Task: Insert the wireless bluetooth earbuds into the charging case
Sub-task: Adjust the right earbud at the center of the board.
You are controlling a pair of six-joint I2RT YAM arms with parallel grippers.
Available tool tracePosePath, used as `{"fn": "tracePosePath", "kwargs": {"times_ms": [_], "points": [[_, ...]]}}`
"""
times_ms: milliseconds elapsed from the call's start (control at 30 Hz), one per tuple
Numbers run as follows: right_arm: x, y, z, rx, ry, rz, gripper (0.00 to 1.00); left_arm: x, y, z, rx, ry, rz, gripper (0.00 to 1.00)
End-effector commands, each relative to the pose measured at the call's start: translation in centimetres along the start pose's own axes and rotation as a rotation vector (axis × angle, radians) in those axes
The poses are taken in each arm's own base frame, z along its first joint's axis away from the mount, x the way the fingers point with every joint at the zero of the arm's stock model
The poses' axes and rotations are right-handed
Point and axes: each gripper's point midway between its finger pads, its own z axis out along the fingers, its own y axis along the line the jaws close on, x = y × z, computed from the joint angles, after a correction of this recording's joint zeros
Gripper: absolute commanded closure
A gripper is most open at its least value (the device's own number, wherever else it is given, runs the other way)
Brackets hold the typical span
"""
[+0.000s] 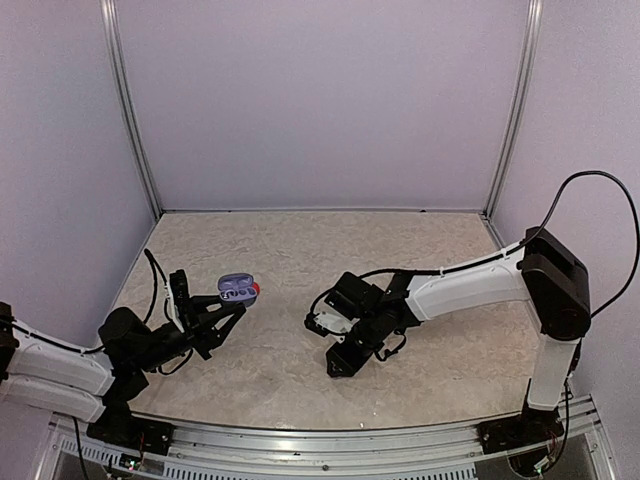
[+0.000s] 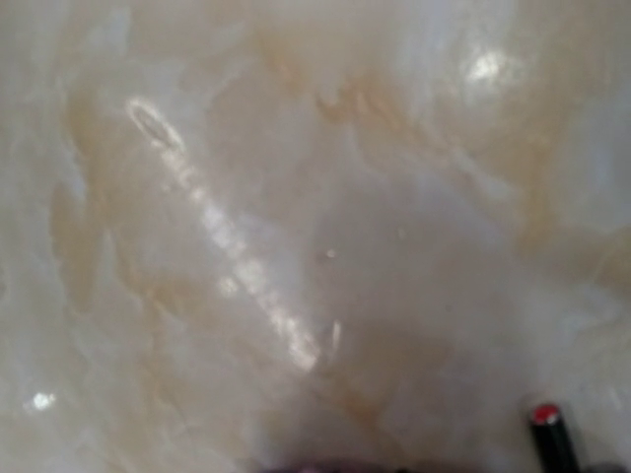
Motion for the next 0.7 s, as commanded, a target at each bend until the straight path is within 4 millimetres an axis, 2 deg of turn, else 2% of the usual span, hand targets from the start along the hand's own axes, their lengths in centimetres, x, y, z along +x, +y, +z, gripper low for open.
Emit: {"fn": "tracePosePath", "kwargs": {"times_ms": [0, 667], "points": [[0.49, -0.37, 0.59, 0.000, 0.012, 0.014, 0.66, -0.25, 0.17, -0.21, -0.007, -0.012, 0.023, 1.00], [0.37, -0.24, 0.35, -0.007, 0.003, 0.003, 0.89, -0.02, 0.23, -0.19, -0.010, -0.004, 0.030, 1.00]]}}
